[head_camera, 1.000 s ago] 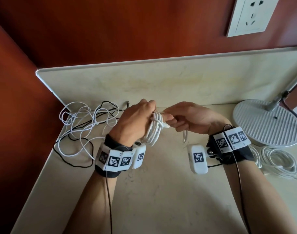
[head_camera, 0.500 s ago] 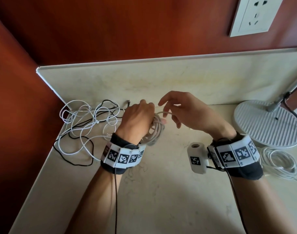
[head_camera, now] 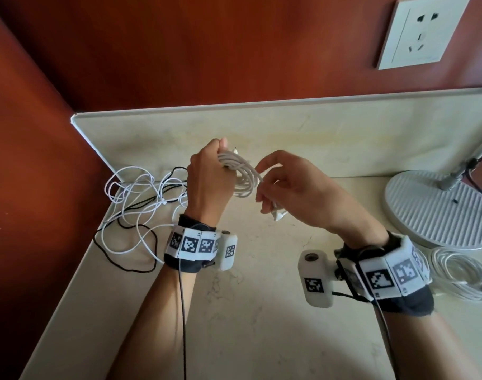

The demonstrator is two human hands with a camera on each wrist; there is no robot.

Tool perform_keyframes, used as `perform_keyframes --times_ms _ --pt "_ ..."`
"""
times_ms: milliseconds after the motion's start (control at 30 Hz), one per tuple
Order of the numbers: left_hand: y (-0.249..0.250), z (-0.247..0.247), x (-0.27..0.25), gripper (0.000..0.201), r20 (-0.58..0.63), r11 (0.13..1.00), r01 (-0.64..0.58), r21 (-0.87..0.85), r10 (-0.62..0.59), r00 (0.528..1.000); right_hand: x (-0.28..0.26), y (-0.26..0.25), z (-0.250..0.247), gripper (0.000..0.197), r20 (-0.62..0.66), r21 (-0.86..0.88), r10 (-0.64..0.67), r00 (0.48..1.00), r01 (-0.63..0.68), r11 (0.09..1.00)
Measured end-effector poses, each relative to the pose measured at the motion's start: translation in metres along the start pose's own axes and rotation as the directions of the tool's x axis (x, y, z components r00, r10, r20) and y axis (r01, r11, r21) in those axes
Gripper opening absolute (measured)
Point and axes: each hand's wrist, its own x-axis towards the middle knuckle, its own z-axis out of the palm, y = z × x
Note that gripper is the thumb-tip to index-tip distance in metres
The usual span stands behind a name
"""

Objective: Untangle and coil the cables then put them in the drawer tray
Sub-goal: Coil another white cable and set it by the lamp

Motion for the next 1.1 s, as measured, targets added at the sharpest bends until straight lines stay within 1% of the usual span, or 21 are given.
perform_keyframes --times_ms 33,100,167,233,267,300,367,400,467,533,600,667,767,867,1000,1100 --pt "-0.002 0.0 0.001 0.045 -0.007 0.999 0.014 -0.036 -0.014 1.0 0.001 0.0 0.002 0.008 0.042 0.021 0.006 0.999 -0.007 1.0" --pt "-0.007 0.001 0.005 0.045 -0.028 0.989 0.042 -0.14 -0.046 0.999 0.003 0.002 0.005 0.009 0.122 0.04 0.017 0.992 -0.022 0.999" --pt "-0.011 0.003 0.009 0.039 -0.053 0.964 0.081 -0.254 -0.098 0.994 0.005 0.005 0.005 0.01 0.197 0.044 0.016 0.98 -0.025 0.999" --pt "-0.015 0.005 0.014 0.028 -0.062 0.941 0.131 -0.312 -0.158 0.985 0.007 0.006 0.003 0.008 0.247 0.062 -0.006 0.969 -0.01 0.998" --pt "-0.015 0.006 0.016 0.029 -0.052 0.925 0.161 -0.344 -0.19 0.98 0.008 0.008 0.001 0.007 0.262 0.078 -0.025 0.965 0.005 0.997" --pt "-0.015 0.005 0.018 0.036 -0.024 0.891 0.199 -0.409 -0.228 0.973 0.008 0.009 -0.001 0.007 0.275 0.094 -0.048 0.96 0.023 0.995" --pt "-0.013 0.002 0.019 0.054 0.037 0.813 0.259 -0.522 -0.281 0.959 0.008 0.013 -0.005 0.015 0.297 0.139 -0.092 0.95 0.052 0.989" --pt "-0.012 -0.001 0.018 0.058 0.047 0.802 0.264 -0.535 -0.284 0.958 0.008 0.015 -0.007 0.019 0.305 0.175 -0.104 0.947 0.052 0.983" --pt "-0.012 -0.004 0.017 0.05 0.042 0.815 0.257 -0.52 -0.276 0.96 0.008 0.017 -0.011 0.023 0.303 0.282 -0.105 0.947 0.017 0.959" --pt "-0.011 -0.008 0.014 0.041 0.08 0.796 0.302 -0.525 -0.307 0.948 0.006 0.016 -0.013 0.027 0.283 0.39 -0.119 0.952 -0.001 0.921" --pt "-0.011 -0.012 0.013 0.039 0.123 0.762 0.355 -0.542 -0.345 0.93 0.005 0.012 -0.015 0.03 0.253 0.461 -0.149 0.956 0.016 0.887" --pt "-0.012 -0.015 0.014 0.04 0.135 0.745 0.367 -0.558 -0.354 0.925 0.004 0.01 -0.016 0.024 0.211 0.505 -0.189 0.959 0.058 0.861" --pt "-0.016 -0.016 0.017 0.033 0.126 0.735 0.359 -0.575 -0.355 0.927 0.004 0.01 -0.016 0.017 0.16 0.555 -0.235 0.959 0.109 0.825" --pt "-0.019 -0.015 0.019 0.036 0.121 0.751 0.369 -0.547 -0.365 0.923 0.002 0.011 -0.016 0.022 0.177 0.605 -0.258 0.95 0.102 0.789" --pt "-0.021 -0.016 0.022 0.043 0.101 0.747 0.392 -0.537 -0.404 0.909 0.001 0.012 -0.018 0.026 0.219 0.721 -0.312 0.924 0.062 0.69" --pt "-0.019 -0.018 0.021 0.045 0.096 0.748 0.392 -0.536 -0.407 0.908 0.001 0.012 -0.018 0.023 0.237 0.722 -0.292 0.927 0.033 0.691"
